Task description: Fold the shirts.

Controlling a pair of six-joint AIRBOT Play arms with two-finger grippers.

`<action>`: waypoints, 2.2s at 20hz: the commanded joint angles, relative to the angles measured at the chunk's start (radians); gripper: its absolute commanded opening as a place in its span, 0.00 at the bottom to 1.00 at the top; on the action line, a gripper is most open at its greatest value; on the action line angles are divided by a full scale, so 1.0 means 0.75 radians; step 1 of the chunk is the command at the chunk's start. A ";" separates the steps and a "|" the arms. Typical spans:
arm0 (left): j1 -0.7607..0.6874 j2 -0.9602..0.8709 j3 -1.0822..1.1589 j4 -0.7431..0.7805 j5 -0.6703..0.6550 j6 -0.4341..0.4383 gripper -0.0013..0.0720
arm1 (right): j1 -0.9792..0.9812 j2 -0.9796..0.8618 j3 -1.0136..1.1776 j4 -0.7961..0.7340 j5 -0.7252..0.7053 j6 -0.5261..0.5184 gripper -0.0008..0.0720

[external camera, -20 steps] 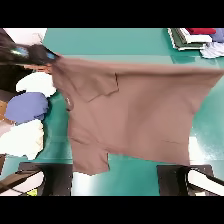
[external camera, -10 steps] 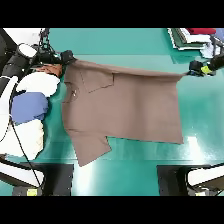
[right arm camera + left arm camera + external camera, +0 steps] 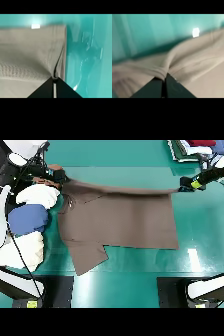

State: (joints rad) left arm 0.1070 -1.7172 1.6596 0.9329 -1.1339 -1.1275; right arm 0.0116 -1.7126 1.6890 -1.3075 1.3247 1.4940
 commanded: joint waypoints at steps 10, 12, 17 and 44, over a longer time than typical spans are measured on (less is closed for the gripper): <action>0.022 -0.003 -0.235 0.234 -0.125 -0.183 0.58 | 0.100 0.137 -0.489 0.112 -0.212 0.035 0.04; 0.022 -0.001 -0.227 0.257 -0.173 -0.244 0.68 | 0.096 0.138 -0.464 0.109 -0.146 0.035 0.43; 0.022 0.240 -0.357 0.298 -0.274 -0.245 0.68 | -0.014 0.280 -0.513 0.103 0.123 -0.029 0.48; 0.021 1.110 -1.707 -0.006 0.091 -0.347 0.05 | -0.254 0.769 -0.891 0.101 0.197 -0.142 0.65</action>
State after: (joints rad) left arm 0.1226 -0.8864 0.3843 0.9829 -1.0771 -1.4029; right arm -0.1722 -1.1370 1.0222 -1.2221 1.4277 1.4277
